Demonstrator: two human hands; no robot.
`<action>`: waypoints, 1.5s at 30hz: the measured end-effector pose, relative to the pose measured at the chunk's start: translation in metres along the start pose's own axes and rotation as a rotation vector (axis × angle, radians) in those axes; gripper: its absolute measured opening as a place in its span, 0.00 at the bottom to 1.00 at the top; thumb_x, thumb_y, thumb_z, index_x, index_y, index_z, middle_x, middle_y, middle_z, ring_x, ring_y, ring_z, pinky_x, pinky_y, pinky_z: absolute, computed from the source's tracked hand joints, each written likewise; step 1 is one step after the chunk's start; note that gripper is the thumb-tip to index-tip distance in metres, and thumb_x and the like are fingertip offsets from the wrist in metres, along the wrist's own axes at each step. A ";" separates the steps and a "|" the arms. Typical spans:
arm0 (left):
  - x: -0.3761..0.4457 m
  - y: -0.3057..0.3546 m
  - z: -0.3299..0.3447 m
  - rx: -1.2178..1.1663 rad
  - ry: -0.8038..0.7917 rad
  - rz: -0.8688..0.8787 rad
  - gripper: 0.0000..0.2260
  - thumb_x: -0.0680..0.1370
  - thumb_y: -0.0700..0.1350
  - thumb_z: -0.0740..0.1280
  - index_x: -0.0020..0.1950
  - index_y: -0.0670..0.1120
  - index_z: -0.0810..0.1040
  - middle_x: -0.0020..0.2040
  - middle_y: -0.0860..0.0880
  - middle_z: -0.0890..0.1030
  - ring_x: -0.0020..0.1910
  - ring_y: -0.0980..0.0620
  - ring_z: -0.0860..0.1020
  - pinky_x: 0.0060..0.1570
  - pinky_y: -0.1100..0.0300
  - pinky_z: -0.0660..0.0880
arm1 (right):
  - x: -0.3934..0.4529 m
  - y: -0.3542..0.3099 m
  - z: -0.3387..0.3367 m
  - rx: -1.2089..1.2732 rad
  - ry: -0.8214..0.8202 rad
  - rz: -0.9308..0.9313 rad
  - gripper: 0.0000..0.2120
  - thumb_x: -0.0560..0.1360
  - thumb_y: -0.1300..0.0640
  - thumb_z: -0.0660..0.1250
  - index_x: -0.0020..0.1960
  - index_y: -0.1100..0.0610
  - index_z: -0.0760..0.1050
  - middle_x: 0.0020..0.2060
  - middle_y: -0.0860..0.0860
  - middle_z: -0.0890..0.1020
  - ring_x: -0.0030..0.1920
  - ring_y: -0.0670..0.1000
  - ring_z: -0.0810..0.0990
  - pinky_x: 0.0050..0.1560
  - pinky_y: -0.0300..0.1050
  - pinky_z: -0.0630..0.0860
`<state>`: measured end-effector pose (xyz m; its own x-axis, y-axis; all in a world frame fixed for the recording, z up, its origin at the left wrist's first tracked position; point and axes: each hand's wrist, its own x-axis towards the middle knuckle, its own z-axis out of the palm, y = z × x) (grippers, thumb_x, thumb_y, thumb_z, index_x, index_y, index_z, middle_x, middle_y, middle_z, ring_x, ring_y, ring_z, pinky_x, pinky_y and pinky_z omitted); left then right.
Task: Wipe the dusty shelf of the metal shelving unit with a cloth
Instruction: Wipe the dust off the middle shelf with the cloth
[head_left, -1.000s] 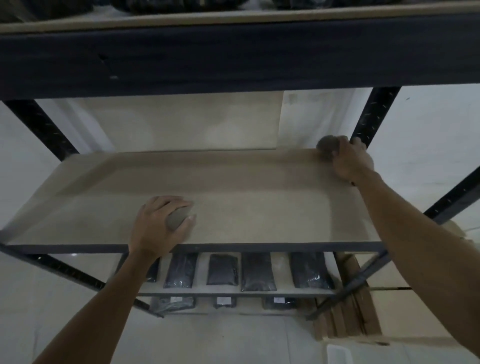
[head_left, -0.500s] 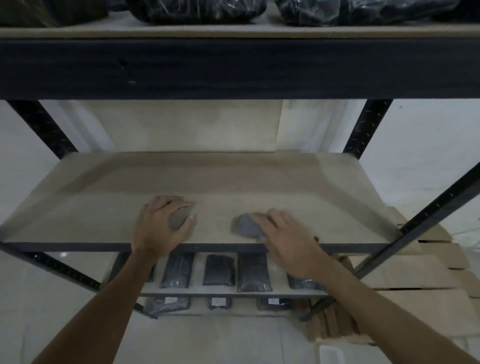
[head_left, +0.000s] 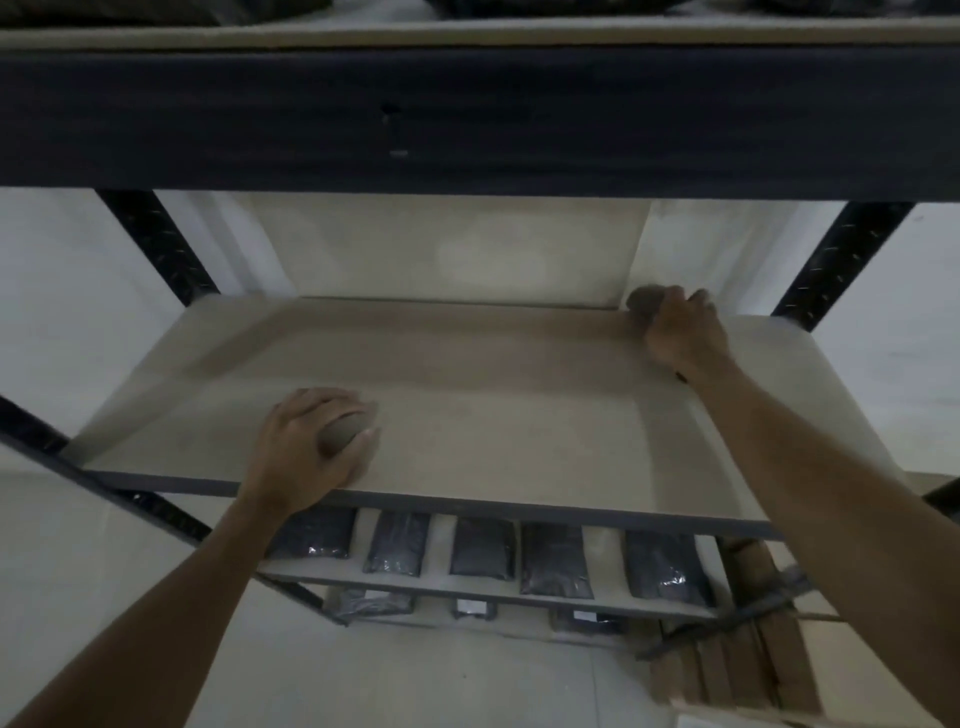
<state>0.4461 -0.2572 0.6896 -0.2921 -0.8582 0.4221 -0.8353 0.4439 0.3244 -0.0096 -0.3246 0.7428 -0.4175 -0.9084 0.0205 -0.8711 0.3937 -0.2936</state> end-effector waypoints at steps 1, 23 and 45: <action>0.000 -0.002 0.002 -0.005 0.009 0.002 0.19 0.76 0.61 0.67 0.58 0.51 0.84 0.57 0.51 0.84 0.53 0.47 0.81 0.53 0.47 0.79 | 0.001 -0.012 0.009 -0.014 -0.013 0.007 0.22 0.81 0.60 0.58 0.73 0.63 0.62 0.71 0.65 0.63 0.70 0.67 0.66 0.69 0.61 0.68; -0.004 -0.008 0.014 -0.014 0.090 0.004 0.12 0.75 0.55 0.72 0.55 0.53 0.85 0.56 0.53 0.84 0.54 0.48 0.81 0.53 0.48 0.76 | -0.166 -0.068 0.042 0.224 -0.398 -1.157 0.24 0.81 0.52 0.61 0.77 0.49 0.66 0.56 0.49 0.72 0.52 0.49 0.73 0.52 0.44 0.73; -0.003 0.001 0.008 -0.034 0.102 -0.026 0.13 0.74 0.55 0.71 0.54 0.51 0.86 0.54 0.52 0.85 0.53 0.48 0.81 0.54 0.52 0.75 | -0.054 -0.102 0.071 0.225 -0.144 -1.026 0.24 0.79 0.54 0.59 0.74 0.54 0.72 0.47 0.54 0.74 0.47 0.58 0.75 0.47 0.54 0.72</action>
<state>0.4424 -0.2561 0.6814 -0.2200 -0.8395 0.4968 -0.8251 0.4318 0.3643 0.1201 -0.3258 0.7033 0.5385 -0.8047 0.2499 -0.7149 -0.5933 -0.3701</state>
